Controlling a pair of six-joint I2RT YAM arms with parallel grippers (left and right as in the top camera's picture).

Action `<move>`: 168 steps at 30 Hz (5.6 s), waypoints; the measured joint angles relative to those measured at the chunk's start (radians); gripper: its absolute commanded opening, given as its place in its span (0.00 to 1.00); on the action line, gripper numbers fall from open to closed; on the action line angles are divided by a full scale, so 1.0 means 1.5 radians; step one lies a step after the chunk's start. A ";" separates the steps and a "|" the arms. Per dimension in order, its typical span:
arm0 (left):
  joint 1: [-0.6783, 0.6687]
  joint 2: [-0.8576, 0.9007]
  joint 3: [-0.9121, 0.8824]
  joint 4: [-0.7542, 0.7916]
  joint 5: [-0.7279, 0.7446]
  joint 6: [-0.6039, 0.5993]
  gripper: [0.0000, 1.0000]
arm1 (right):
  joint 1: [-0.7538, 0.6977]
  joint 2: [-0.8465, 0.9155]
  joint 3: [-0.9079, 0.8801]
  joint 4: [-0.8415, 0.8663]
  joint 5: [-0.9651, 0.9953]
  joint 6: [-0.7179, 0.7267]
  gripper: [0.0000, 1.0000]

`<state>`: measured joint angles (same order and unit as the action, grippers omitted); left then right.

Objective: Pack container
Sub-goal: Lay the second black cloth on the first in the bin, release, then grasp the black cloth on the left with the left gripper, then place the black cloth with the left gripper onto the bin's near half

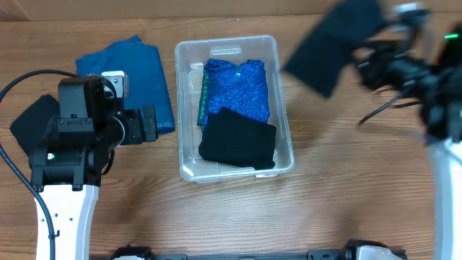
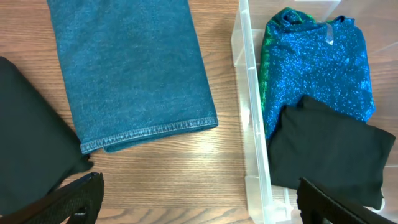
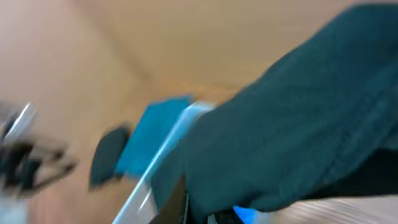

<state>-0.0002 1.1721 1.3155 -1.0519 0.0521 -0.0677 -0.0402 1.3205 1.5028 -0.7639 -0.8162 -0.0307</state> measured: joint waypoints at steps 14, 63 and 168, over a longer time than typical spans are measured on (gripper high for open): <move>0.000 0.000 0.000 0.000 0.000 0.000 1.00 | 0.466 0.290 -0.003 -0.234 0.319 -0.489 0.04; 0.000 0.000 0.000 -0.017 -0.001 0.000 1.00 | 0.484 0.459 0.069 -0.066 0.538 -0.088 1.00; -0.306 0.491 0.254 -0.144 0.090 0.435 1.00 | 0.086 0.151 0.172 -0.336 0.620 0.130 1.00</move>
<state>-0.4587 1.9083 1.6966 -1.2675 0.1875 0.5846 0.0891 1.5467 1.7611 -1.2678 0.1143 0.1650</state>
